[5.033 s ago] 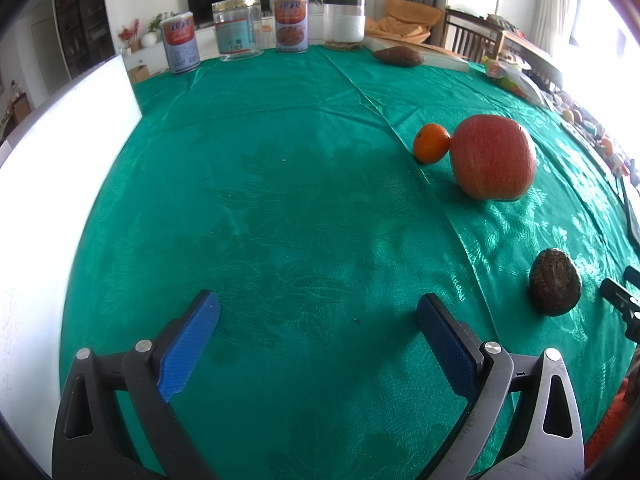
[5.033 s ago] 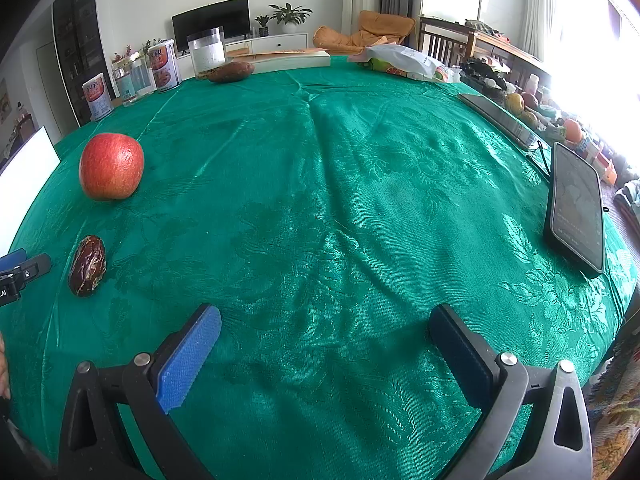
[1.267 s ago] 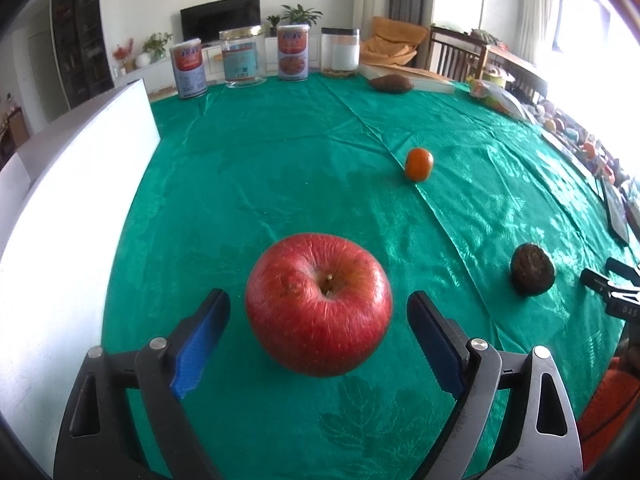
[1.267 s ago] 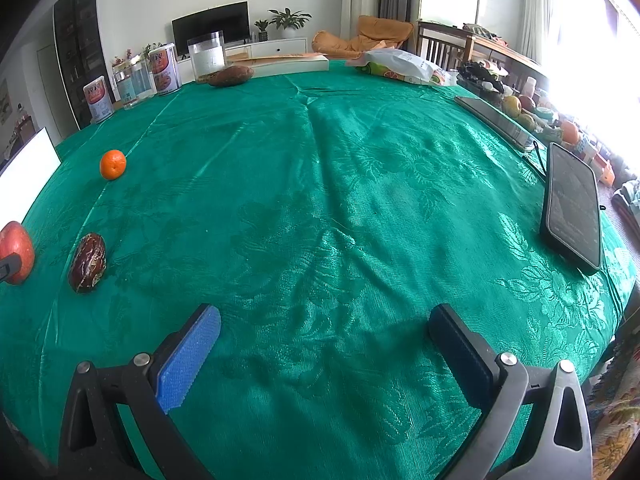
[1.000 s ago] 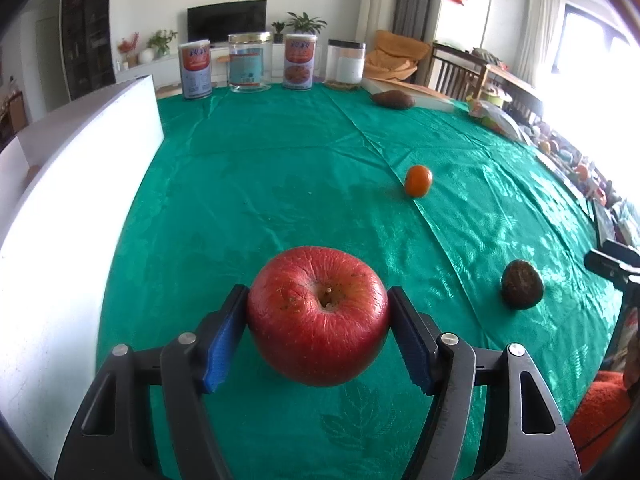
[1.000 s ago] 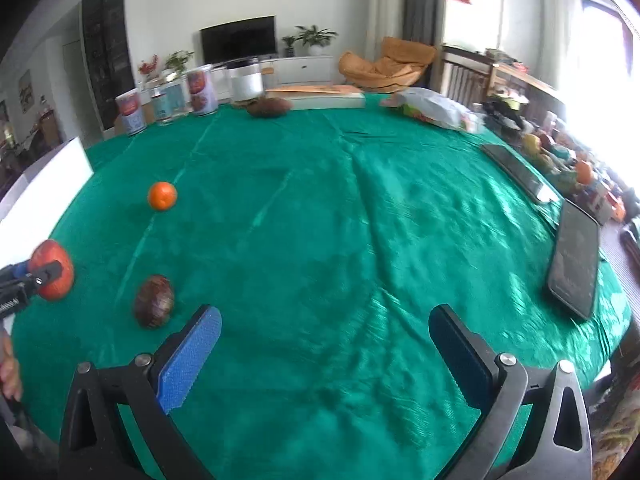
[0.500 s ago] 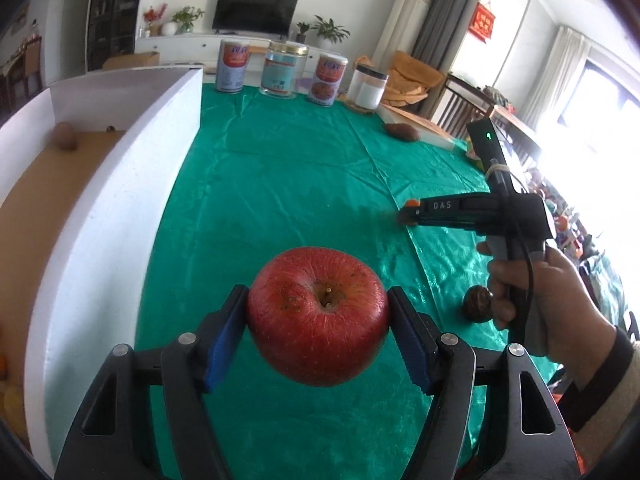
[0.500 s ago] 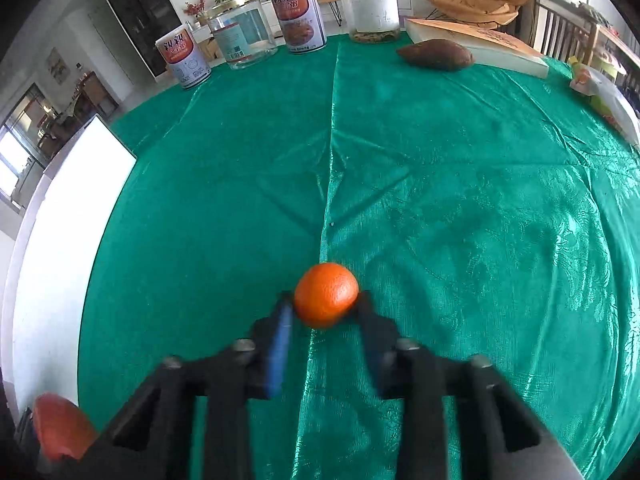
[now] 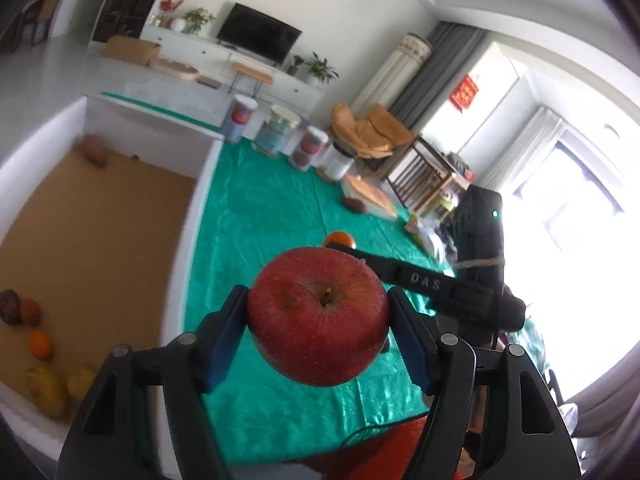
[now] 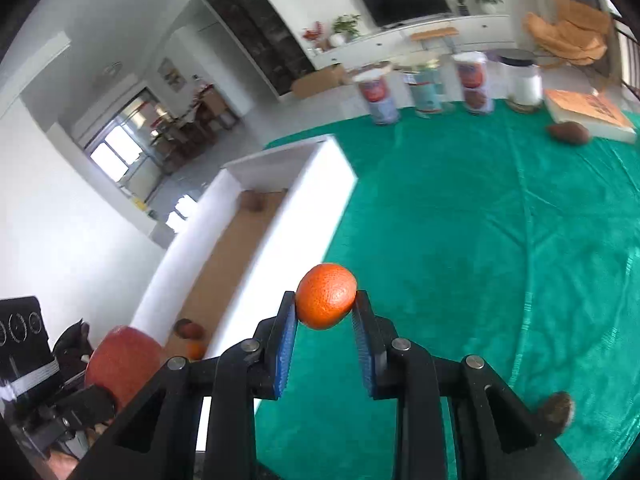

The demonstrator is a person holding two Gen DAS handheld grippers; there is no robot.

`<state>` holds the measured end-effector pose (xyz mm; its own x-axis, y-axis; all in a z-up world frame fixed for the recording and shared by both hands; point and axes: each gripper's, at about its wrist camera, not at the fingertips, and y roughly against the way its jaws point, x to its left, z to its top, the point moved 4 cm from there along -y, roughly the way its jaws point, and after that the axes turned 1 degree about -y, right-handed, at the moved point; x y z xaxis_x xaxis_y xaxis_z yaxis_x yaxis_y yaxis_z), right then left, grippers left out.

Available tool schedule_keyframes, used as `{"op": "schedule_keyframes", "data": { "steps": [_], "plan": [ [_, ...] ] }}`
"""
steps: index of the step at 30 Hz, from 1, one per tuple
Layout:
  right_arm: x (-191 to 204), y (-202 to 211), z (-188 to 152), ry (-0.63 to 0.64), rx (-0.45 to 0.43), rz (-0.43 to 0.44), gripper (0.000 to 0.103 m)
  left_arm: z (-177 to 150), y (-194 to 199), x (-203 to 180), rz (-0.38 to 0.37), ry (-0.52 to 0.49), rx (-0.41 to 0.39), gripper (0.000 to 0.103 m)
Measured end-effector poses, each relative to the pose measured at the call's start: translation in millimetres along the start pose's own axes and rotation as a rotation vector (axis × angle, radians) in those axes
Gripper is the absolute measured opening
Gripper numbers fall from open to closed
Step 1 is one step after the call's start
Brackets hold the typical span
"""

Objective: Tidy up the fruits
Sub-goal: 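Carry the apple and tangerine into the box and open both grippers, then withdraw both tools from the box back over the table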

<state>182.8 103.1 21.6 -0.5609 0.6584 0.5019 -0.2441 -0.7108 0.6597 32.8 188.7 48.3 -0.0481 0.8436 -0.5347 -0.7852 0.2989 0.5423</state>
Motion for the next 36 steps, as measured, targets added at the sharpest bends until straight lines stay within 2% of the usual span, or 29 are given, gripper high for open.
{"op": "schedule_keyframes", "data": {
  "steps": [2,4,7,10,13,17,18,19,21,22,23,24,25,27,29,31,36],
  "plan": [
    [37,-25,-1,0.049,0.044,0.055,0.028,15,19,27,0.065,0.041,-0.038,0.071],
    [70,-56,-7,0.116,0.096,0.067,0.028,25,24,61,0.179,0.059,-0.05,0.071],
    [107,-100,-25,0.209,0.168,0.053,0.028,30,13,123,0.328,0.132,-0.018,0.071],
    [126,-136,-41,0.263,0.226,0.023,0.028,22,-1,181,0.44,0.217,0.032,0.071],
    [137,-160,-52,0.307,0.261,-0.005,0.028,11,-6,214,0.505,0.271,0.066,0.071],
    [145,-175,-56,0.35,0.272,-0.034,0.03,-1,-9,228,0.546,0.291,0.1,0.072],
    [145,-176,-56,0.349,0.268,-0.04,0.033,-3,-11,229,0.555,0.293,0.109,0.072],
    [145,-174,-54,0.341,0.263,-0.044,0.038,-5,-11,229,0.562,0.292,0.105,0.072],
    [141,-165,-52,0.316,0.224,-0.047,0.065,-4,-9,224,0.562,0.271,0.076,0.077],
    [142,-160,-47,0.307,0.195,-0.05,0.069,-2,-7,221,0.572,0.254,0.063,0.081],
    [139,-152,-46,0.298,0.167,-0.057,0.071,1,-6,216,0.581,0.234,0.047,0.09],
    [138,-144,-44,0.287,0.14,-0.065,0.072,3,-5,211,0.585,0.216,0.031,0.094],
    [131,-133,-43,0.272,0.112,-0.071,0.073,6,-5,205,0.582,0.201,0.019,0.094],
    [110,-107,-41,0.241,0.047,-0.095,0.088,10,-7,192,0.558,0.174,0.001,0.094],
    [81,-77,-42,0.212,-0.022,-0.142,0.094,12,-14,170,0.526,0.134,-0.015,0.095],
    [49,-49,-41,0.181,-0.07,-0.21,0.096,12,-20,145,0.48,0.084,-0.024,0.095],
    [-64,29,-64,0.074,-0.132,-0.462,0.097,-1,-45,66,0.323,-0.057,-0.01,0.096]
  ]
}}
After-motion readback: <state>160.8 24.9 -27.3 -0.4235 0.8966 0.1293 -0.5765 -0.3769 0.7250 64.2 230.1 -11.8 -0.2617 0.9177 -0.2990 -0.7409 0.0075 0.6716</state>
